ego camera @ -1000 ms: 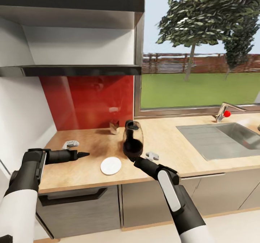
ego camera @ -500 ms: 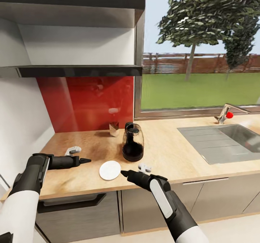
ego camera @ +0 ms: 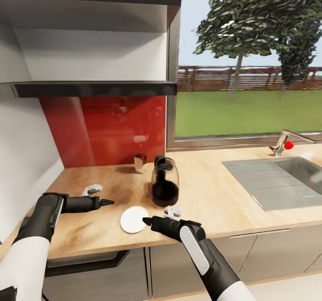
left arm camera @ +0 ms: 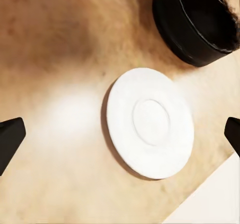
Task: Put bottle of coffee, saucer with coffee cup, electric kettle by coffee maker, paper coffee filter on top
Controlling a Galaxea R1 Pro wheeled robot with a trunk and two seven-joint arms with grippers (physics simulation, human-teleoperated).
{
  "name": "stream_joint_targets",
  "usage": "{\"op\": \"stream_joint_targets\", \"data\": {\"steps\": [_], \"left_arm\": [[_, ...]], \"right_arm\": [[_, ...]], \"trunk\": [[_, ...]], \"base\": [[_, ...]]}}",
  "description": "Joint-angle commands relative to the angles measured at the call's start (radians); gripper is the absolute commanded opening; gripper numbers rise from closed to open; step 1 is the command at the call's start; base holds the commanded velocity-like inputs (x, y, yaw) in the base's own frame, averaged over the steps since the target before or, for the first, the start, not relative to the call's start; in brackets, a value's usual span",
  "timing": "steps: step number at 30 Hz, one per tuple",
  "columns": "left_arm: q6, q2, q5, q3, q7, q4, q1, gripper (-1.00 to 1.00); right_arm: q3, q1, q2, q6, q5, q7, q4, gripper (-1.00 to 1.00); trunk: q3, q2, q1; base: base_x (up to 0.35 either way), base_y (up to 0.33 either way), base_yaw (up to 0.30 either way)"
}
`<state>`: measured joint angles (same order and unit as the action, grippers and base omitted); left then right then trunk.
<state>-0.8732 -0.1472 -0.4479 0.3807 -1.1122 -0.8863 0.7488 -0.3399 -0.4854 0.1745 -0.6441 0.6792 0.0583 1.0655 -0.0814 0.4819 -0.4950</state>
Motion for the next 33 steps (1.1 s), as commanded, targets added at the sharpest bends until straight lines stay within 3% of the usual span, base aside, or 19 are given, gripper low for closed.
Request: {"op": "stream_joint_targets", "data": {"steps": [1,7,14,19,23,26,33], "left_arm": [[-0.006,0.0,-0.01,0.003,-0.01,0.01,0.001,1.0],[-0.006,0.001,-0.009,0.004,-0.009,0.049,0.001,1.0],[-0.006,0.003,-0.008,0.004,-0.009,0.112,0.001,1.0],[-0.005,0.0,-0.008,0.006,-0.009,0.153,0.0,1.0],[-0.003,-0.001,-0.008,0.038,-0.01,0.17,0.0,1.0],[-0.001,-0.002,-0.008,0.068,-0.01,0.174,0.0,1.0],[-0.002,-0.002,-0.008,0.075,-0.011,0.175,0.001,1.0]], "right_arm": [[-0.001,-0.001,0.0,-0.003,0.008,0.006,0.001,1.0],[-0.001,-0.001,0.0,-0.004,0.008,0.001,0.0,1.0],[-0.002,-0.001,0.0,-0.005,0.007,-0.064,-0.037,1.0],[-0.002,-0.001,0.0,-0.005,0.006,-0.074,-0.043,1.0],[-0.007,-0.001,0.0,-0.005,0.006,-0.075,-0.044,1.0],[-0.044,-0.001,0.0,-0.004,0.007,-0.075,-0.044,1.0],[-0.057,-0.001,0.0,-0.003,0.008,-0.075,-0.044,1.0]], "trunk": [[-0.002,0.002,-0.001],[-0.002,0.002,-0.001],[-0.002,0.002,-0.001],[-0.002,0.002,-0.001],[-0.002,0.002,-0.001],[-0.002,0.002,-0.001],[-0.002,0.002,-0.001]], "base": [[0.273,0.0,0.0],[0.128,0.0,0.0],[0.009,0.0,0.0],[0.0,0.0,0.0],[0.0,0.0,0.0],[0.0,0.0,0.0],[0.036,0.0,0.0]]}}
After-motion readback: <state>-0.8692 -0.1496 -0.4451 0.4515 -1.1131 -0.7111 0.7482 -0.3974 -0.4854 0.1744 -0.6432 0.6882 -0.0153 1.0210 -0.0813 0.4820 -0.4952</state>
